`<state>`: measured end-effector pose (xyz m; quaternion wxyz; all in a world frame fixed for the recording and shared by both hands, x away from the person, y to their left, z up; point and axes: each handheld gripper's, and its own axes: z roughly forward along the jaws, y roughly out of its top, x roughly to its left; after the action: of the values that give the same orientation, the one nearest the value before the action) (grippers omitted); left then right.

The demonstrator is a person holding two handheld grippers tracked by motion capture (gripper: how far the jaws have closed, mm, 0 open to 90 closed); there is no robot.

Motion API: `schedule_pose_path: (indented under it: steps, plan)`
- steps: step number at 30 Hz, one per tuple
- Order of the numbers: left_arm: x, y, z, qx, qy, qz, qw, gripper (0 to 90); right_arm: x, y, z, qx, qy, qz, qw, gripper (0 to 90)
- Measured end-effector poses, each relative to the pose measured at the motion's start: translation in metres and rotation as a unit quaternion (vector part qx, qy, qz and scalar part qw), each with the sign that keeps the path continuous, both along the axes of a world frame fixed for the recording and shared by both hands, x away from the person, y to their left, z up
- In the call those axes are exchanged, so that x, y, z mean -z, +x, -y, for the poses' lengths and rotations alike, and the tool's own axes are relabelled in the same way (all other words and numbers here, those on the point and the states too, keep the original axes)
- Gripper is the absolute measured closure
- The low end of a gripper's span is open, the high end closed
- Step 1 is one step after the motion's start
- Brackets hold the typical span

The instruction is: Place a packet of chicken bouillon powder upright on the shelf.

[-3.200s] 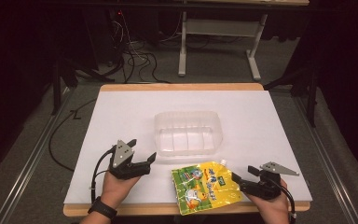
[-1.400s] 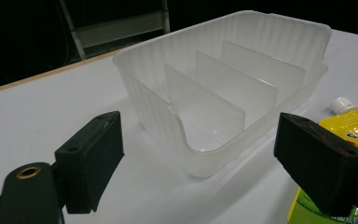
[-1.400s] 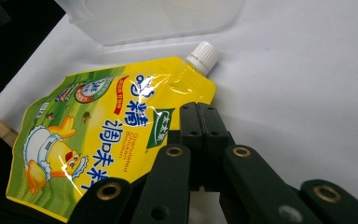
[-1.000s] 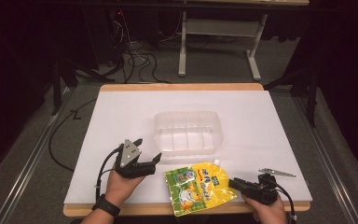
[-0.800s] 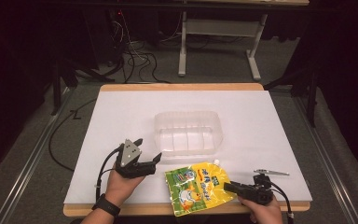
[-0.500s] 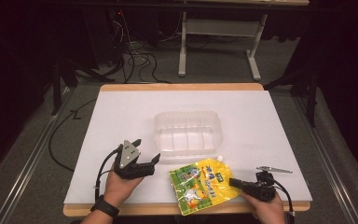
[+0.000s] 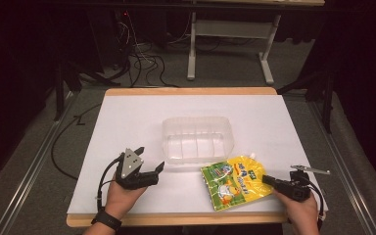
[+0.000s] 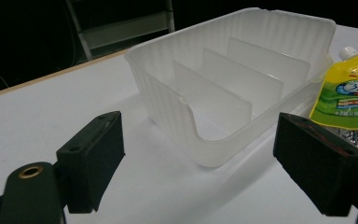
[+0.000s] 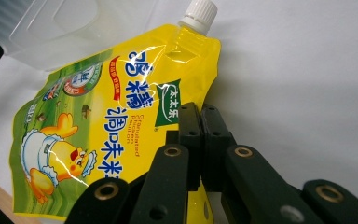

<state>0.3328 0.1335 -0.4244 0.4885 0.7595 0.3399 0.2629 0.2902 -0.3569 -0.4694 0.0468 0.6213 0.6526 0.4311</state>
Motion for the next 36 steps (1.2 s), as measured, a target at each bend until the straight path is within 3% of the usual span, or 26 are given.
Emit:
schedule_pose_path:
  steps: [4, 8, 11, 13, 14, 16, 17, 18, 20, 25, 31, 36]
  plan:
    - [0.0, -0.003, -0.006, -0.006, -0.001, 0.0, 1.0, 16.9, -0.003, 0.008, 0.013, 0.015, -0.017, 0.001, 0.9997, 90.0]
    - [-0.001, -0.005, -0.01, -0.011, -0.004, -0.001, 0.9999, 16.9, -0.002, 0.01, 0.016, 0.024, -0.016, 0.007, 0.9996, 86.5]
    - [-0.001, -0.005, -0.011, -0.013, -0.005, 0.0, 0.9999, 17.0, -0.003, 0.008, 0.014, 0.028, -0.011, 0.015, 0.9994, 76.5]
    - [-0.001, -0.005, -0.01, -0.012, -0.006, 0.0, 0.9999, 17.0, -0.002, 0.005, 0.014, 0.035, -0.002, 0.016, 0.9992, 70.4]
    - [-0.001, -0.005, -0.01, -0.01, -0.005, -0.001, 0.9999, 17.0, 0.0, 0.001, 0.018, 0.048, 0.018, 0.02, 0.9985, 63.7]
    - [-0.001, -0.004, -0.007, -0.008, -0.006, -0.001, 1.0, 17.0, 0.002, -0.004, 0.021, 0.065, 0.043, 0.026, 0.9966, 58.9]
    - [-0.001, -0.004, -0.007, -0.008, -0.006, -0.001, 1.0, 17.1, 0.002, -0.004, 0.021, 0.065, 0.043, 0.026, 0.9966, 58.9]
    - [-0.001, -0.004, -0.006, -0.007, -0.008, -0.001, 0.9999, 17.1, 0.005, -0.011, 0.023, 0.092, 0.069, 0.029, 0.9929, 55.1]
    - [-0.001, -0.003, 0.0, -0.001, -0.009, 0.001, 1.0, 17.1, 0.007, -0.018, 0.023, 0.109, 0.093, 0.026, 0.9894, 54.4]
    - [-0.001, 0.0, 0.01, 0.013, -0.006, 0.001, 0.9999, 17.1, 0.012, -0.029, 0.024, 0.122, 0.086, 0.014, 0.9886, 54.8]
    - [-0.001, 0.002, 0.015, 0.021, -0.004, 0.003, 0.9998, 17.2, 0.02, -0.031, 0.026, 0.121, 0.129, 0.0, 0.9843, 57.3]
    - [-0.001, 0.002, 0.013, 0.017, -0.003, 0.004, 0.9998, 17.2, 0.024, -0.021, 0.013, 0.099, 0.129, -0.002, 0.9867, 65.1]
